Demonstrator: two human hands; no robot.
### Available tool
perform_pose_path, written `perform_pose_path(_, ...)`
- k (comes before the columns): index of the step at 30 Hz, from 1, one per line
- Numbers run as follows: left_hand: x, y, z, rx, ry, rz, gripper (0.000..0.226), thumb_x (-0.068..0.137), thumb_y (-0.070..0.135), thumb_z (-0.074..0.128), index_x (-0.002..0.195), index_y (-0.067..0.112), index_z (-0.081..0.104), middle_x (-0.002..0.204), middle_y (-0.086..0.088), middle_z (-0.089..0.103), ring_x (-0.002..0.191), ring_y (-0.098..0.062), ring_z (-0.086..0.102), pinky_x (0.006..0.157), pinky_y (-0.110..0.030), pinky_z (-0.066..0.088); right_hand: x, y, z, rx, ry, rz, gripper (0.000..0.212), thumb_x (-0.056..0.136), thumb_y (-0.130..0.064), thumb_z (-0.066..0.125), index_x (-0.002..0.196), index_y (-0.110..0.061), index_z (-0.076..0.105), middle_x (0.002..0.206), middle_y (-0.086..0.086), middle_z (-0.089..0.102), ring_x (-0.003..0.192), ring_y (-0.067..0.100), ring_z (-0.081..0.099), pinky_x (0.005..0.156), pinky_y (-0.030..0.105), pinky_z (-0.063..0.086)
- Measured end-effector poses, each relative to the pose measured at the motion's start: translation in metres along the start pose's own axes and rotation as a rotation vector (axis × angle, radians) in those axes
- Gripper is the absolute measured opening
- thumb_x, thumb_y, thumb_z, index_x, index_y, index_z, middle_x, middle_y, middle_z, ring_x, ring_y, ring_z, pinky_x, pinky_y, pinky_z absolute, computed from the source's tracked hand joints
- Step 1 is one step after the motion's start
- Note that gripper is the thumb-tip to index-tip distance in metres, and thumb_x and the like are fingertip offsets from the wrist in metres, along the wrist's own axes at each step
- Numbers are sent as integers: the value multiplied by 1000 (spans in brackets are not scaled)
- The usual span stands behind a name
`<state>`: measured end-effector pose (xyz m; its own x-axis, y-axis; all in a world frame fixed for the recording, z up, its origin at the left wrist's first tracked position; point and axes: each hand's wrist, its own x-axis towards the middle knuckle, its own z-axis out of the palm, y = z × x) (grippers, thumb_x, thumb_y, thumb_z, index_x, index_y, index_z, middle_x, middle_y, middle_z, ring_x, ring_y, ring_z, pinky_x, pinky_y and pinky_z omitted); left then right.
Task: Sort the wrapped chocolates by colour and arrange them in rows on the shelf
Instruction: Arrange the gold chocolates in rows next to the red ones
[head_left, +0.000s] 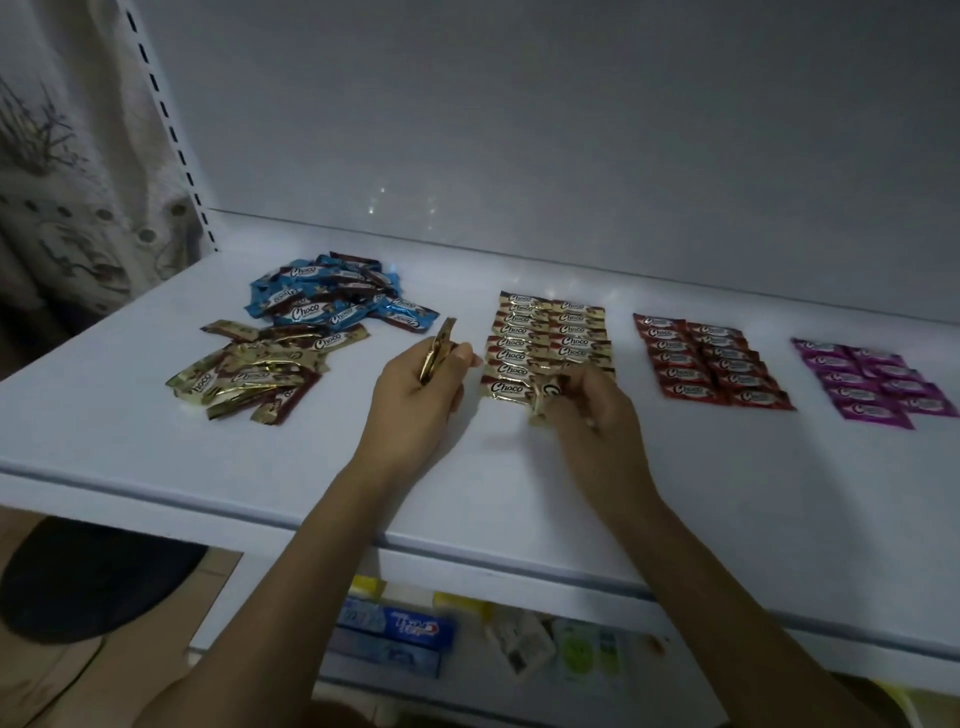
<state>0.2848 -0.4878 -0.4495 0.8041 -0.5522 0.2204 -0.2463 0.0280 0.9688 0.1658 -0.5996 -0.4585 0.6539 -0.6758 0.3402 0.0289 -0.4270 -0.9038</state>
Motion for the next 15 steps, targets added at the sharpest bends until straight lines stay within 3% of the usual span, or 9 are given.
perform_pose_path(2,-1,0,2,16,-19,59,26,99,21,49,91,5,68,60,12,63,52,4,52,55,-14,39,0,1,1,-31,-26,-41,9,83,-13,58,90,-20,60,85,-8,64,75,0,57,66,8,40)
perform_pose_path(4,-2,0,2,21,-86,84,22,99,23,51,97,11,70,66,17,67,55,6,55,55,-9,39,-1,0,0,-82,-68,-101,15,88,-9,60,97,-21,61,87,-11,64,78,-3,57,68,5,39)
perform_pose_path(7,-1,-5,0,98,-204,105,27,90,39,62,93,15,72,79,2,72,70,-8,61,65,-24,45,-3,0,1,-113,-101,-107,26,88,-8,64,107,-26,61,90,-17,63,83,-5,58,71,4,40)
perform_pose_path(11,1,-9,0,202,-192,109,26,84,34,67,77,8,67,70,-6,65,61,-10,51,57,-26,38,-3,-2,0,-77,-10,-43,30,81,-13,73,91,-34,55,87,-19,64,82,-7,59,69,5,42)
perform_pose_path(15,1,-10,0,248,-160,86,22,85,18,69,70,3,63,61,-7,60,52,-7,44,52,-25,34,-7,0,1,-258,-1,-155,28,76,-13,77,95,-28,62,90,-18,66,85,-3,62,75,15,50)
